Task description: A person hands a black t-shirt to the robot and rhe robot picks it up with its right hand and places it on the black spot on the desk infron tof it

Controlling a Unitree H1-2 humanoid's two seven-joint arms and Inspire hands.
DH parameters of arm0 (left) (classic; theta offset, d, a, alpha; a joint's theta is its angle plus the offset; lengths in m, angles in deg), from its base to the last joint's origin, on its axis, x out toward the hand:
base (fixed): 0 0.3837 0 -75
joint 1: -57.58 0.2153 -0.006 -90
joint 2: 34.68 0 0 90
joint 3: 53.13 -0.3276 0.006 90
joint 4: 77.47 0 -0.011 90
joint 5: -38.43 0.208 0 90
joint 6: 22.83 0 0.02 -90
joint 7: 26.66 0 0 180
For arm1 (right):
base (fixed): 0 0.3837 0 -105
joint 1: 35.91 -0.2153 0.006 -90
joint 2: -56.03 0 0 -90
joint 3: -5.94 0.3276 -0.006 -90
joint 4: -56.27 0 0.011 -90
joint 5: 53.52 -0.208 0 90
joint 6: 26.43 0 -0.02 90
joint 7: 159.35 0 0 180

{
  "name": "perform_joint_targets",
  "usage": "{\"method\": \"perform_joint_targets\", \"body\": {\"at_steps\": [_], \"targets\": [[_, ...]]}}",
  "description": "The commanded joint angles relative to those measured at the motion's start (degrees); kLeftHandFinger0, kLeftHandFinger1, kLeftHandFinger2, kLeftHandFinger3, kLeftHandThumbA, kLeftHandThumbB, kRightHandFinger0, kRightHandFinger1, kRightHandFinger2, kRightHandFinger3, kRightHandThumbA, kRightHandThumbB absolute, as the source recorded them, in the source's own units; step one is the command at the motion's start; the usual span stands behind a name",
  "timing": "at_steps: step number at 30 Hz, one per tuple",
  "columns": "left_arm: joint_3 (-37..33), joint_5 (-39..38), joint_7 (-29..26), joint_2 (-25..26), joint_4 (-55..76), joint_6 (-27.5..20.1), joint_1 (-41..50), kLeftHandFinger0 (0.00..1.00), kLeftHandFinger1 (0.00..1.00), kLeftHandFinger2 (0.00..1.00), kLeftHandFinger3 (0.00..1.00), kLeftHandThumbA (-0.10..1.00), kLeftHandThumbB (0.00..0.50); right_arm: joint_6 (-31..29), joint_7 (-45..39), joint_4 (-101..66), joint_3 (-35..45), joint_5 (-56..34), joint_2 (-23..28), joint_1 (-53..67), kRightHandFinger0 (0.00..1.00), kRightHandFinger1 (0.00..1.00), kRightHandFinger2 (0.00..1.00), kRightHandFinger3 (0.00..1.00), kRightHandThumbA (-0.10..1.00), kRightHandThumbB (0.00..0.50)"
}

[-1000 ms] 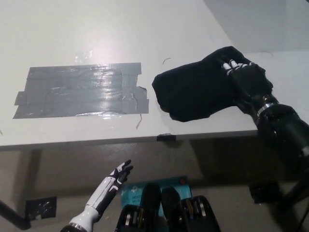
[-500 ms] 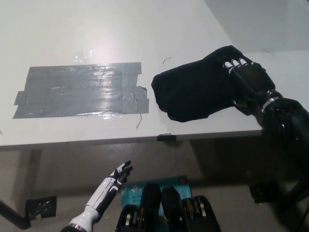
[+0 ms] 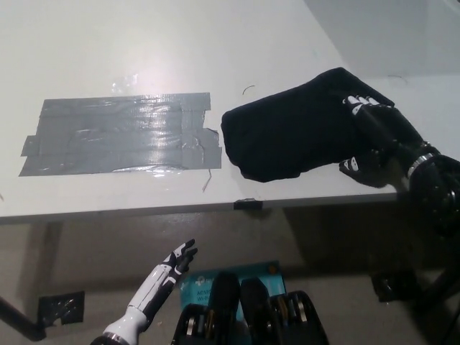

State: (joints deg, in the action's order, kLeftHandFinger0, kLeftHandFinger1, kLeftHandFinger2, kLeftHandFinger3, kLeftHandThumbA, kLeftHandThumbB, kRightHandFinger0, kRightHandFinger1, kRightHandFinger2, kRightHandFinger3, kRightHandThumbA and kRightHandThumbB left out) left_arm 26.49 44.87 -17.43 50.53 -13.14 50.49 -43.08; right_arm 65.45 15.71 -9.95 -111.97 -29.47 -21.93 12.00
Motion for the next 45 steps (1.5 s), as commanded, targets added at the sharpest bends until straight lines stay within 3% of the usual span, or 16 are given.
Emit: {"method": "perform_joint_targets", "body": {"at_steps": [1, 11, 18, 23, 29, 32, 34, 37, 38, 45], "targets": [[-0.3, 0.1, 2.1, 1.4, 0.4, -3.2, -3.2, 1.00, 1.00, 1.00, 1.00, 1.00, 0.500, 19.2, -30.5, -43.6, 19.5, -62.3, 16.6, -5.8, 1.00, 1.00, 1.00, 1.00, 1.00, 0.500], [-0.3, 0.3, 1.9, 1.2, 0.9, -2.2, -3.5, 0.97, 1.00, 1.00, 1.00, 1.00, 0.500, 16.9, -28.8, -45.7, 28.1, -74.7, 19.5, 1.6, 1.00, 1.00, 1.00, 1.00, 1.00, 0.500], [-0.3, 0.2, 2.1, 1.3, 1.0, -1.9, -4.0, 1.00, 1.00, 1.00, 1.00, 1.00, 0.500, 9.8, -20.7, -53.5, 32.1, -78.3, 20.2, 14.0, 1.00, 1.00, 1.00, 1.00, 1.00, 0.500], [-0.3, 0.2, 2.0, 1.1, 0.1, -2.1, -4.4, 1.00, 1.00, 1.00, 1.00, 1.00, 0.500, 0.3, -16.5, -59.5, 32.2, -75.8, 18.2, 24.9, 1.00, 1.00, 1.00, 1.00, 1.00, 0.500], [-0.4, 0.4, 1.8, 1.1, 0.3, -2.5, -4.2, 1.00, 1.00, 1.00, 1.00, 1.00, 0.500, -3.0, -15.9, -60.2, 27.4, -76.1, 10.1, 34.1, 1.00, 1.00, 1.00, 1.00, 1.00, 0.500], [-0.4, 0.3, 1.9, 1.2, 0.3, -2.3, -4.2, 1.00, 1.00, 1.00, 1.00, 1.00, 0.500, 0.1, -7.0, -55.1, 25.2, -58.9, -0.3, 35.7, 1.00, 1.00, 1.00, 1.00, 1.00, 0.500], [-0.6, 0.3, 2.0, 1.0, 0.2, -2.6, -3.9, 1.00, 1.00, 1.00, 1.00, 1.00, 0.500, -1.4, -6.1, -47.7, 23.7, -53.1, -6.9, 36.4, 1.00, 1.00, 1.00, 1.00, 1.00, 0.437], [-0.7, 0.2, 2.1, 0.8, 0.0, -2.8, -3.8, 1.00, 1.00, 1.00, 1.00, 1.00, 0.500, -2.2, -6.7, -39.8, 23.9, -49.5, -12.2, 36.8, 1.00, 1.00, 1.00, 1.00, 1.00, 0.417], [-0.8, 0.4, 1.9, 0.9, -0.1, -3.0, -3.7, 1.00, 1.00, 1.00, 1.00, 1.00, 0.500, -2.6, -6.8, -37.2, 24.1, -47.8, -13.9, 36.8, 1.00, 1.00, 1.00, 1.00, 1.00, 0.390], [-0.5, 0.8, 1.3, 0.9, 0.0, -3.2, -3.7, 1.00, 1.00, 1.00, 1.00, 1.00, 0.500, -2.7, -10.1, -26.1, 24.2, -43.1, -17.7, 35.9, 1.00, 1.00, 1.00, 1.00, 1.00, 0.317]]}}
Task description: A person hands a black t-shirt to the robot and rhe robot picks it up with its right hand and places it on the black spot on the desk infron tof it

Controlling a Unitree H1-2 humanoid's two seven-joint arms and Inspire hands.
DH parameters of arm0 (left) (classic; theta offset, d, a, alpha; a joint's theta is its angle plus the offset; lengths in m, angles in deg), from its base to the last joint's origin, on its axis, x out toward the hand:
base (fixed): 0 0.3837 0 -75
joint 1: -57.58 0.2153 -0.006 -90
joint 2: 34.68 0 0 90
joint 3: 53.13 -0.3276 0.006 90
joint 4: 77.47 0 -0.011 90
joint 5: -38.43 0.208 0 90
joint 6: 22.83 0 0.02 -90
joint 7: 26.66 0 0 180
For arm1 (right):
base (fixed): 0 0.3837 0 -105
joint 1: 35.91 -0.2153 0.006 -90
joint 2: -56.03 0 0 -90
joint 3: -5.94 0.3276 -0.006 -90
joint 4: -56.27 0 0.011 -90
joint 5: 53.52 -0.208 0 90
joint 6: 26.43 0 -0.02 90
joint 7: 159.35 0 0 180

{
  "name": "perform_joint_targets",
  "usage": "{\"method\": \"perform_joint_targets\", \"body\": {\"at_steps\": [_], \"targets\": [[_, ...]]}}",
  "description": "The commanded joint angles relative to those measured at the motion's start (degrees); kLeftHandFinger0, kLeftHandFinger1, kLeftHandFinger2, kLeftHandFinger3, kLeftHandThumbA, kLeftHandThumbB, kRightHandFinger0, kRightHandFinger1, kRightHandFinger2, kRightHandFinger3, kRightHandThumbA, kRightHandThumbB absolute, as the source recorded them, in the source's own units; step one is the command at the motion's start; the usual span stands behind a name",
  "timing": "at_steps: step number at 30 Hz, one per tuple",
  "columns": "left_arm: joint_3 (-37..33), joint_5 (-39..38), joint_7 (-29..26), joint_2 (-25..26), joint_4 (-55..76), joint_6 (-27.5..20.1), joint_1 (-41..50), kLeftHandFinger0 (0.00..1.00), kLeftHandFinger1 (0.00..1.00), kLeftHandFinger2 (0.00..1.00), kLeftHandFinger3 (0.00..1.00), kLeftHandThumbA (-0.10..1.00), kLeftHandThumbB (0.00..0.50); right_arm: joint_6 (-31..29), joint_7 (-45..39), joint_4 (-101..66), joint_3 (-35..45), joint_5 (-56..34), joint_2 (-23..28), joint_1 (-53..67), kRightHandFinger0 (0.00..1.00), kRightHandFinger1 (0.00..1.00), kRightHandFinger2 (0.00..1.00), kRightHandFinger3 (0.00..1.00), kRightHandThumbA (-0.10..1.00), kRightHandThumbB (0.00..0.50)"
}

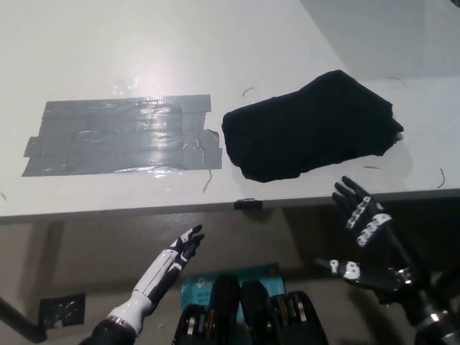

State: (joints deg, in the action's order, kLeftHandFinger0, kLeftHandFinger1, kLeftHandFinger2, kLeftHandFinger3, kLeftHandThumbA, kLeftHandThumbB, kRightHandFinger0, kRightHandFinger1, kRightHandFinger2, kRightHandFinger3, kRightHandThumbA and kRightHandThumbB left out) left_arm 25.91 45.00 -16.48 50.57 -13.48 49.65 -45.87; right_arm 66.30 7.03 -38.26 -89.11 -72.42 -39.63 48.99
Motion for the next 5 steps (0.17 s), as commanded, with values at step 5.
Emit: {"method": "perform_joint_targets", "body": {"at_steps": [5], "targets": [[0.2, 0.9, 0.1, 0.7, 0.6, -2.4, -0.7, 1.00, 1.00, 1.00, 1.00, 1.00, 0.500, -4.1, -2.4, 5.0, 0.7, 0.7, -0.2, -1.0, 1.00, 1.00, 1.00, 1.00, 1.00, 0.310]]}}
